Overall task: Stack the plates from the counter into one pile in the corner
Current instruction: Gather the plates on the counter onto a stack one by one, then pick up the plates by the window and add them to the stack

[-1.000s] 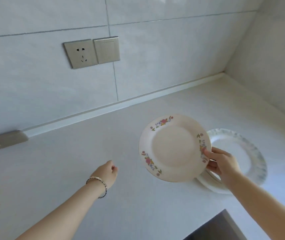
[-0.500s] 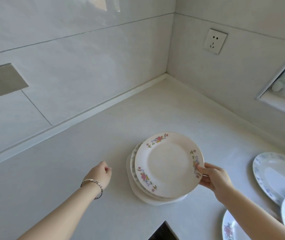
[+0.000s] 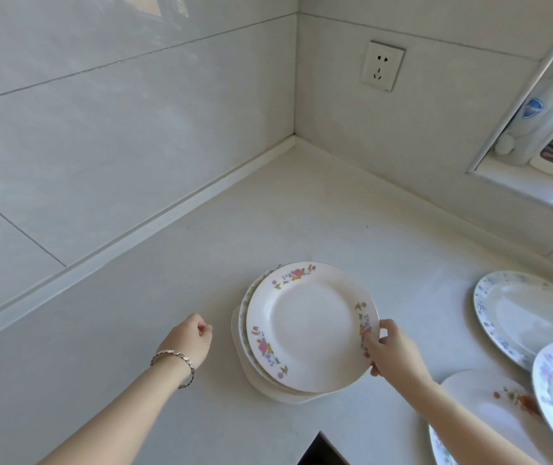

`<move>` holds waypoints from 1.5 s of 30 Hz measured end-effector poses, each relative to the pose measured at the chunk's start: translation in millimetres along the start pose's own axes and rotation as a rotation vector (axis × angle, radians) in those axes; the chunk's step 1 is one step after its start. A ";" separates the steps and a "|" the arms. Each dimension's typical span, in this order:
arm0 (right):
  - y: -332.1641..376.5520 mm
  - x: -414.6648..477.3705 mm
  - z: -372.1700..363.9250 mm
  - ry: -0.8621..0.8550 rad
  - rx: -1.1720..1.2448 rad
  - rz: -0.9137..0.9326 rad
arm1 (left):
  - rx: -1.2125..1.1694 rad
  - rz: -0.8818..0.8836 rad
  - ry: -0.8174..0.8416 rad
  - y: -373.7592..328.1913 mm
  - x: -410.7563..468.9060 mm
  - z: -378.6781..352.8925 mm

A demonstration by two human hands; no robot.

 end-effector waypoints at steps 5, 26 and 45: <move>12.8 8.6 -8.3 -0.057 -0.313 0.044 | -0.002 0.014 0.003 5.4 -2.2 -1.9; -0.6 23.2 -40.6 -0.031 0.546 -0.114 | 0.063 -0.098 0.020 -1.6 -0.7 -4.0; -50.3 -30.3 88.4 0.138 -0.447 -0.098 | 0.319 -0.658 0.026 -199.4 -84.4 -31.2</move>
Point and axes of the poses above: each hand's wrist, its own x-axis towards the middle knuckle, its own z-axis out of the back of the hand, y = z × x, the point moved 5 cm from there along x, towards the middle knuckle, and after that the axes turned 13 degrees about x, right-handed, at the moved point
